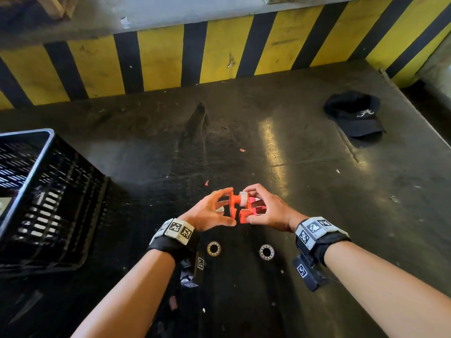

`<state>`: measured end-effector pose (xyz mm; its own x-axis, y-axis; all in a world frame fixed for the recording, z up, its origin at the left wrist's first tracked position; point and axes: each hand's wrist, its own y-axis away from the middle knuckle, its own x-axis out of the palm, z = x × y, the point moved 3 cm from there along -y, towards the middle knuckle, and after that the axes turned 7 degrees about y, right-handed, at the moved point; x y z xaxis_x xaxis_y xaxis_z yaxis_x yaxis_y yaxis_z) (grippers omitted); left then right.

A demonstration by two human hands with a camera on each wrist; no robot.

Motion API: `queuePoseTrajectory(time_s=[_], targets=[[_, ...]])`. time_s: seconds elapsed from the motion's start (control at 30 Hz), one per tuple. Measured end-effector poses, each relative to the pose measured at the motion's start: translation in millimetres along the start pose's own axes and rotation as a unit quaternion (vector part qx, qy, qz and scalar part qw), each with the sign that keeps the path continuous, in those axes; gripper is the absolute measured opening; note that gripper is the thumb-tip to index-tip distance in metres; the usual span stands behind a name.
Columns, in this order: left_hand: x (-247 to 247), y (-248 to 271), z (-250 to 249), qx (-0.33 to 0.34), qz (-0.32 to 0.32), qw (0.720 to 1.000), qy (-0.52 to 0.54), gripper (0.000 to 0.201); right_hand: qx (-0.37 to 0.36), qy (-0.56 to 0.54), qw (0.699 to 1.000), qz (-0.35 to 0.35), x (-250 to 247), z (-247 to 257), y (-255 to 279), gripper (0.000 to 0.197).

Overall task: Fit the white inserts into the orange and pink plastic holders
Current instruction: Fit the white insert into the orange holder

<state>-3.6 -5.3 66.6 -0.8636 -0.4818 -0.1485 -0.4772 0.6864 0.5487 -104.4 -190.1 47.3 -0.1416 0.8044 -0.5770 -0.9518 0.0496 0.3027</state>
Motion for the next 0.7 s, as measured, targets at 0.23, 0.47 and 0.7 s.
queuePoseTrajectory(time_s=[0.23, 0.47, 0.7], targets=[[0.5, 2.9, 0.0, -0.01, 0.014, 1.0, 0.013, 0.099, -0.005, -0.02, 1.0, -0.004, -2.9, 2.4, 5.3, 0.071], [5.2, 7.2, 3.9, -0.023, 0.019, 0.999, 0.045, 0.096, -0.003, -0.038, 0.999, -0.001, -3.8, 1.8, 6.1, 0.067], [4.2, 9.3, 1.5, 0.006, 0.032, 0.999, -0.018, 0.102, -0.007, -0.052, 0.998, 0.018, -3.9, 8.7, 4.3, 0.065]])
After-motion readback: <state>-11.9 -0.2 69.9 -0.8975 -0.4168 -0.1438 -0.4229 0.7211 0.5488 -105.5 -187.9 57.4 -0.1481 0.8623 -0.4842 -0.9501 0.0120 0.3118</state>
